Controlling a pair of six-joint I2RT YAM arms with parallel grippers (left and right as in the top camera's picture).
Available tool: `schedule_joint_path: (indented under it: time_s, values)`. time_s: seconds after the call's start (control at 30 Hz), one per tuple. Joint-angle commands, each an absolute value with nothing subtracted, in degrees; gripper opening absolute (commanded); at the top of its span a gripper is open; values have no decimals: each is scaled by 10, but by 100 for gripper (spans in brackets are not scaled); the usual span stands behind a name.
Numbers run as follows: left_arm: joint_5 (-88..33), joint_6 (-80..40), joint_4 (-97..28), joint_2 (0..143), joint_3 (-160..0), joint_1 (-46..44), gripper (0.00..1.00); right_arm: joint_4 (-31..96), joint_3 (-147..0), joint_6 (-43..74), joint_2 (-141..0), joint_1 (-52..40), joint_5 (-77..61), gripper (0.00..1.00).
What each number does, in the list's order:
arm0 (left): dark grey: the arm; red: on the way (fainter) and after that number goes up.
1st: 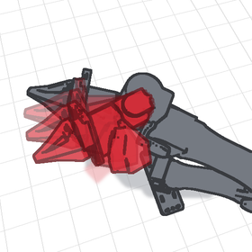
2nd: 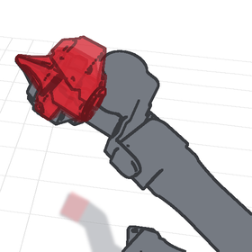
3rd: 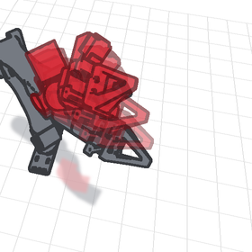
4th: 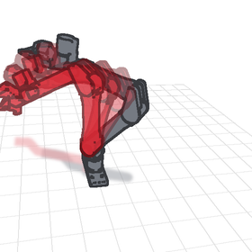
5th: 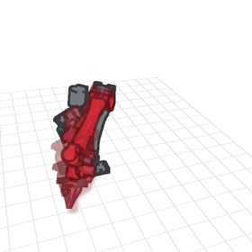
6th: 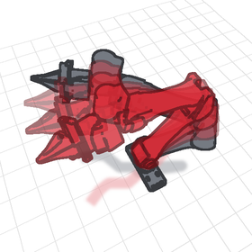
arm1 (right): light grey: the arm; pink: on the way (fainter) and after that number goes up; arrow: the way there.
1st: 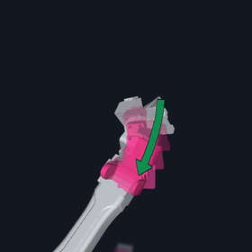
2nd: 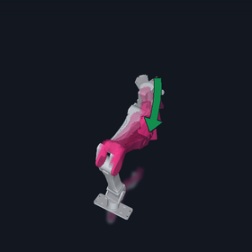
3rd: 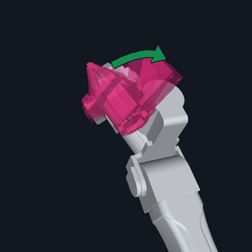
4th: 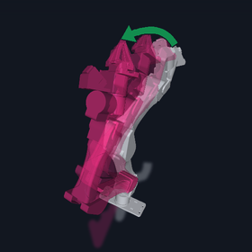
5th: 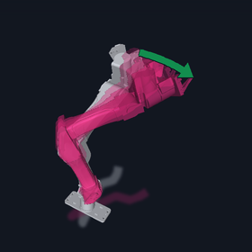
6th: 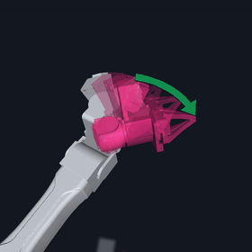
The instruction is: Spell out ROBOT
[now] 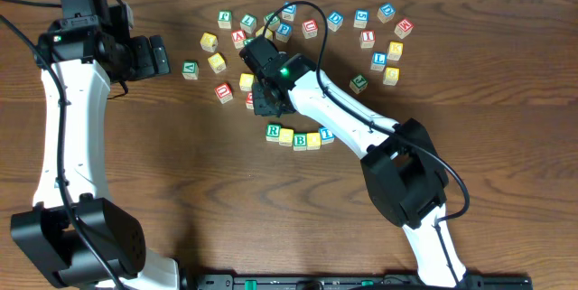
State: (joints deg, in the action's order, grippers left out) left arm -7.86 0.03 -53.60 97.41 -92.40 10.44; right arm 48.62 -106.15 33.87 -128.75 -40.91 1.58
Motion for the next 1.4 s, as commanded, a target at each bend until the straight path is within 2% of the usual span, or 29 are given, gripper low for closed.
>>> schedule_joint_path:
  time_s: [0.0, 0.23, 0.5, 0.97, 1.37]
  values:
    - [-84, 2, -537, 966, -936, 106, 98, 494, -1056, 338, -1300, -413, 27, 25]
    - [-84, 2, -537, 966, -936, 106, 98, 499, -1056, 340, -1326, -417, 6, 24]
    - [-84, 2, -537, 966, -936, 106, 98, 514, -1056, 354, -1335, -418, -23, 14]
    - [-84, 2, -537, 966, -936, 106, 98, 530, -1056, 372, -1335, -422, -25, 13]
    - [-84, 2, -537, 966, -936, 106, 98, 519, -1057, 383, -1335, -390, -25, 13]
